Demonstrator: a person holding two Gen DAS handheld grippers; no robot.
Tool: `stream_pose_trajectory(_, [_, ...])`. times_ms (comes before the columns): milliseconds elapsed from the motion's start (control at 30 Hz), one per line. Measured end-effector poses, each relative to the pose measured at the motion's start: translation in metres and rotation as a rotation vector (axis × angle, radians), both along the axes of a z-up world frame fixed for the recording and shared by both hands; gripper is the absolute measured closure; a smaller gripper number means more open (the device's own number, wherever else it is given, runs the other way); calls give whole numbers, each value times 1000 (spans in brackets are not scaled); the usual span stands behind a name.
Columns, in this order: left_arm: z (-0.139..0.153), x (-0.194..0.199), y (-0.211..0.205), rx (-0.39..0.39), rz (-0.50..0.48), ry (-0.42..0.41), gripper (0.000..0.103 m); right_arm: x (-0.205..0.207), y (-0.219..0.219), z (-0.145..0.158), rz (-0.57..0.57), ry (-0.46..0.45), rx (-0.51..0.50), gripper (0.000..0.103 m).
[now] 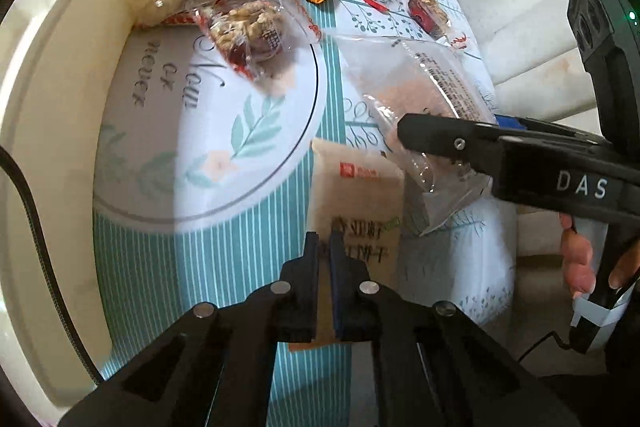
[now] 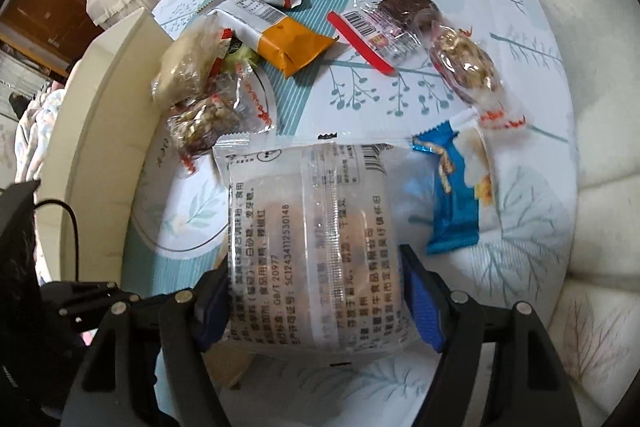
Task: Organize snacks
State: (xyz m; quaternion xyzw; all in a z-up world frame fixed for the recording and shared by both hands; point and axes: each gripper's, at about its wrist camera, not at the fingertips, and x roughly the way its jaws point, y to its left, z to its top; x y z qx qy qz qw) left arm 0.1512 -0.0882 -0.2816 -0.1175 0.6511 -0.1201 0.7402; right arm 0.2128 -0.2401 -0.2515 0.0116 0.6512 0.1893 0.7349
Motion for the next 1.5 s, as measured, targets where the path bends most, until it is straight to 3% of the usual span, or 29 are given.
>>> stream_pose_trajectory(300, [41, -23, 8, -12, 82, -70, 102, -29, -14, 33, -42, -41, 20, 28])
stream_pose_trajectory(667, [119, -37, 46, -32, 171, -228, 102, -45, -10, 88, -56, -148, 66, 28])
stream_pose_trajectory(767, [128, -41, 58, -38, 191, -238, 101, -46, -5, 99, -60, -174, 74, 28])
stream_pose_trajectory(933, [118, -42, 60, -35, 174, -190, 101, -57, 2, 115, -77, -204, 76, 28])
stream_pose_trajectory(1033, [107, -42, 54, -25, 135, -148, 94, -63, 1, 120, -116, -218, 69, 28])
stream_pose_trajectory(1100, [101, -40, 48, -27, 103, -125, 75, -68, -2, 122, -140, -217, 65, 28])
stream_pose_trajectory(1200, [91, -34, 37, -5, 78, -89, 57, -74, -5, 120, -168, -217, 64, 28])
stream_pose_trajectory(1400, [68, -20, 8, 28, 47, -39, 34, -88, -23, 109, -257, -176, 68, 28])
stream_pose_trajectory(1500, [57, -16, -9, 48, 24, -24, 27, -91, -35, 103, -265, -157, 46, 28])
